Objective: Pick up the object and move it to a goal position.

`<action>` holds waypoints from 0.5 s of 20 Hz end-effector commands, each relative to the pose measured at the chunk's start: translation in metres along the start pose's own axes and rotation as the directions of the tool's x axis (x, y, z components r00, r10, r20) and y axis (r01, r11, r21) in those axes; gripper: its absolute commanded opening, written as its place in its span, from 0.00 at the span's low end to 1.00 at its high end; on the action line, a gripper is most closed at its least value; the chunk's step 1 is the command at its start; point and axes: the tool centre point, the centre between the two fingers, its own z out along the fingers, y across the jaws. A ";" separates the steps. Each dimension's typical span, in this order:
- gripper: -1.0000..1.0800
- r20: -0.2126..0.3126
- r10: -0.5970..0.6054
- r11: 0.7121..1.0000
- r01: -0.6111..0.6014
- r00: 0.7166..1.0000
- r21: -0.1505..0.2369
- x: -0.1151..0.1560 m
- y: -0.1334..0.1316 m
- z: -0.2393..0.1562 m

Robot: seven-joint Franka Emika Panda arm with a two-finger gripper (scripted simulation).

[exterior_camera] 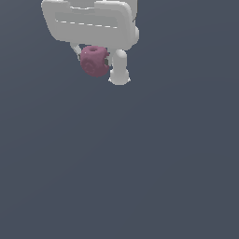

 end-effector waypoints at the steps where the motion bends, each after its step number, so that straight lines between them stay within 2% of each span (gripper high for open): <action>1: 0.00 0.001 0.000 1.000 0.000 1.000 0.000 0.000 -0.002 -0.016; 10: 0.00 0.001 -0.001 1.000 0.001 1.000 0.000 0.003 -0.005 -0.046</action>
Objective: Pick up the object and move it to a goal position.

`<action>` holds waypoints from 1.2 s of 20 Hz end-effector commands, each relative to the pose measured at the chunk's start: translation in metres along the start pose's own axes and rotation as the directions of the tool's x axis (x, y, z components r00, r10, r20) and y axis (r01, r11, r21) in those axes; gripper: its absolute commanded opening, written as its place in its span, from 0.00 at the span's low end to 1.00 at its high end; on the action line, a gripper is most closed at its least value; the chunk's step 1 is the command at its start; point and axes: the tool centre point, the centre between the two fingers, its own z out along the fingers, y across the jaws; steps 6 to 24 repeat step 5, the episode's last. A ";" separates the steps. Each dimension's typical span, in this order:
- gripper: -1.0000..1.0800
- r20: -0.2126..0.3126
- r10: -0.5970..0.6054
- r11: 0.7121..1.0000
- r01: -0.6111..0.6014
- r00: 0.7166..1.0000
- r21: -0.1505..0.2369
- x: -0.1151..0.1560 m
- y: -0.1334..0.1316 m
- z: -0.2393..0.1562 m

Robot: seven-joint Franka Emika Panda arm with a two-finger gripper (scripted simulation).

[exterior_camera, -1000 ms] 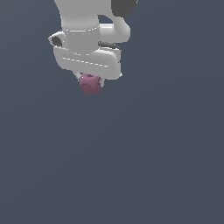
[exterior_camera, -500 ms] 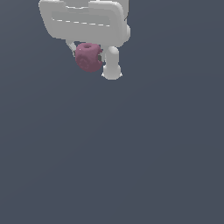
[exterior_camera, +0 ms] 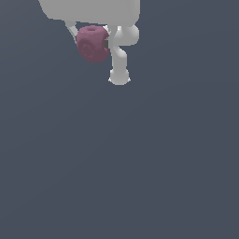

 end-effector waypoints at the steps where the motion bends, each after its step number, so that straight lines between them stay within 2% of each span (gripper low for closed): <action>1: 0.00 0.001 0.000 1.000 0.000 1.000 0.000 0.000 -0.001 -0.005; 24: 0.00 0.001 0.000 1.000 0.000 1.000 0.000 0.001 -0.001 -0.007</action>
